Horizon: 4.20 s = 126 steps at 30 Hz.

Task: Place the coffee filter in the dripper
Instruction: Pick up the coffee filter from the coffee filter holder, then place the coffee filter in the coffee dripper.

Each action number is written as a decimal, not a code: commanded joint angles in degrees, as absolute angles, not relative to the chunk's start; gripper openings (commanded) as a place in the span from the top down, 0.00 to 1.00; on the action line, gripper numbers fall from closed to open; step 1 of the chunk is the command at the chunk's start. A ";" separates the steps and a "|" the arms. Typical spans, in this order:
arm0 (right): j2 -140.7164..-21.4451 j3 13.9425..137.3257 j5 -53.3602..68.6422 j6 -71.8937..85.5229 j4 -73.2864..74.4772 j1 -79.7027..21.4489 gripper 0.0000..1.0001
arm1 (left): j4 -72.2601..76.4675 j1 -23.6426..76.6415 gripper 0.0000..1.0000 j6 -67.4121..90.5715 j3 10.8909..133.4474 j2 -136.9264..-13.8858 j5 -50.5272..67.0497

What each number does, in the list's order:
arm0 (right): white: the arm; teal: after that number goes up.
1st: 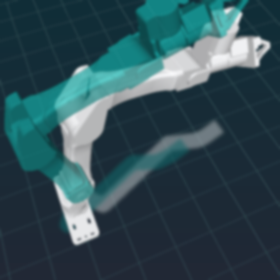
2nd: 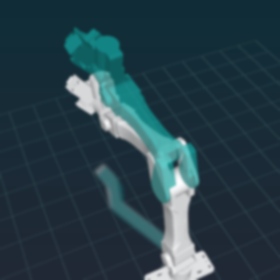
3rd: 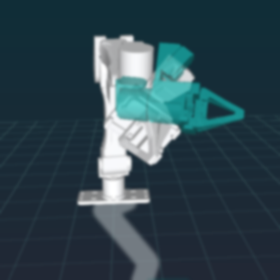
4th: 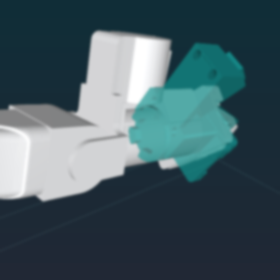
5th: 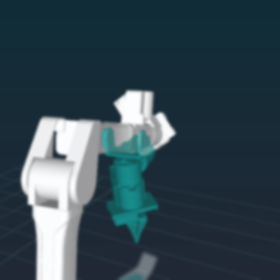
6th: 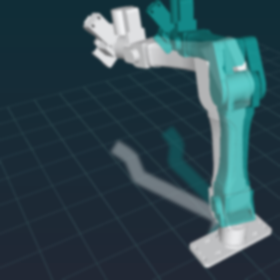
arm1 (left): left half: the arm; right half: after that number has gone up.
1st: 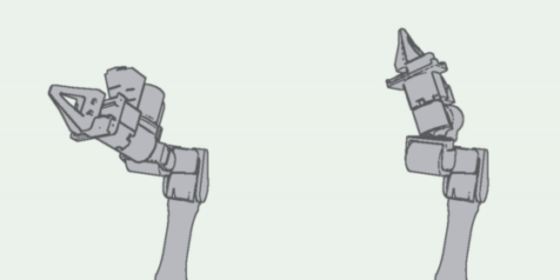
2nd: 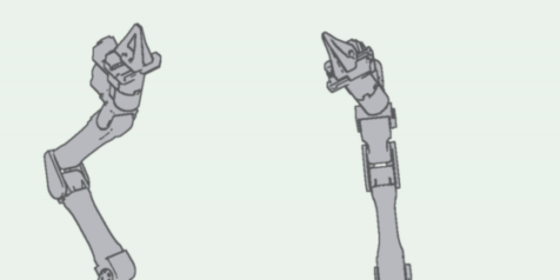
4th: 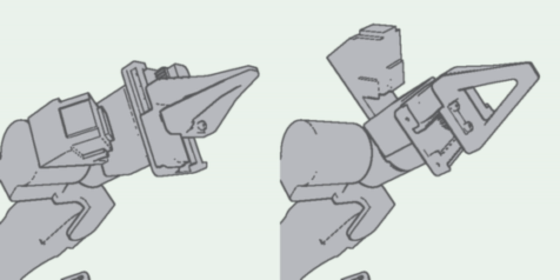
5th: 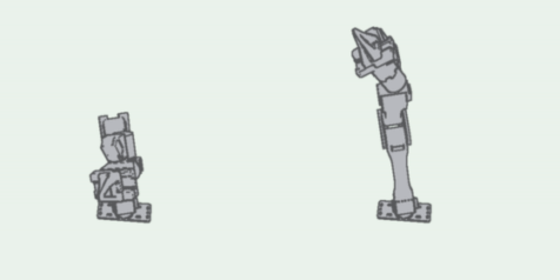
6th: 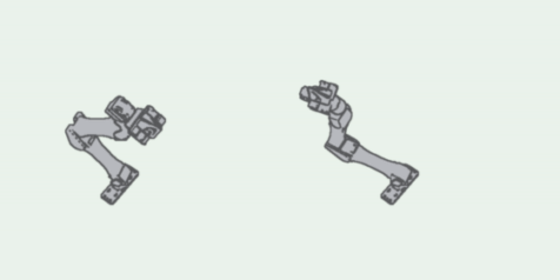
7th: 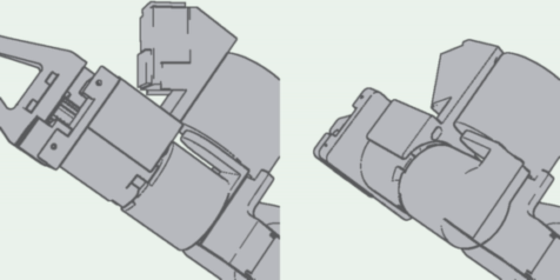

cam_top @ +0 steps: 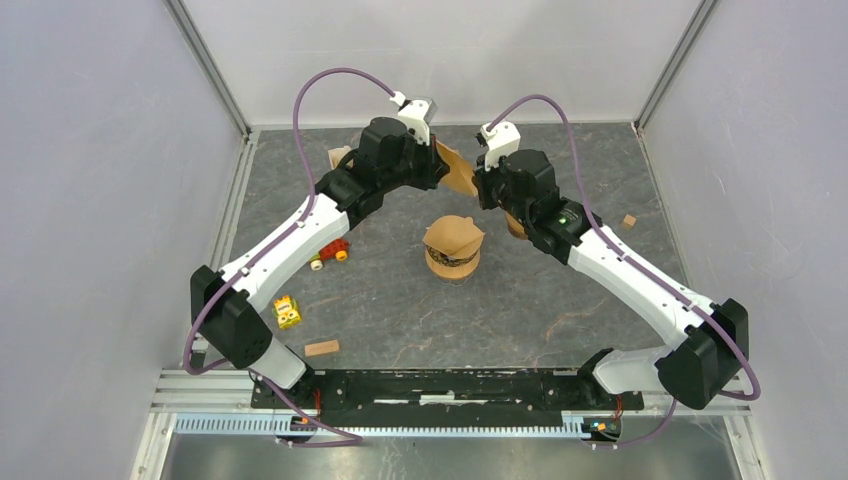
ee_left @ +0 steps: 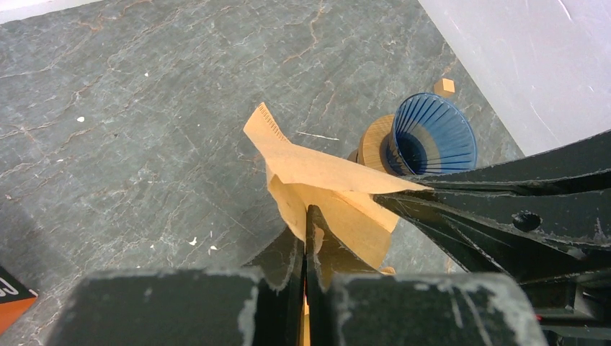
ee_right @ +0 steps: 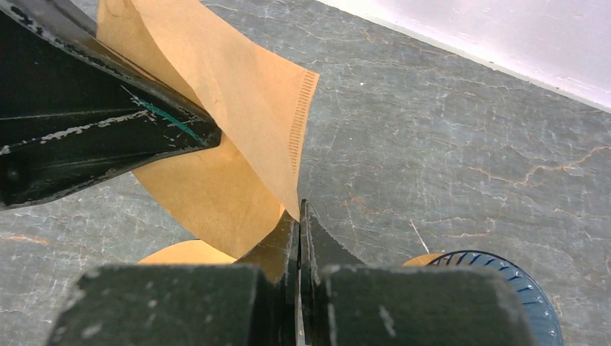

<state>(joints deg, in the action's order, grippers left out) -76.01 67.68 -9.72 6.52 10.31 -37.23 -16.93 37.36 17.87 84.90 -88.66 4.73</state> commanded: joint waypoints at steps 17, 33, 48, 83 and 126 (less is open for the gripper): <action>-74.93 69.70 -11.06 3.42 7.98 -37.35 0.98 | -16.87 37.18 0.98 17.77 86.11 -88.33 5.34; -72.56 68.60 1.88 2.25 6.80 -36.04 0.63 | -7.39 36.83 0.98 9.36 77.08 -81.95 15.97; -70.16 66.28 10.87 0.71 5.68 -36.03 0.43 | -2.44 33.11 0.98 5.40 72.64 -78.18 25.42; -76.99 65.74 13.13 23.07 3.22 -29.39 0.44 | 14.12 29.40 0.98 40.69 65.48 -81.63 18.62; -79.21 63.09 19.77 28.56 -1.95 -26.24 0.82 | 17.75 28.92 0.98 37.65 62.52 -81.87 19.66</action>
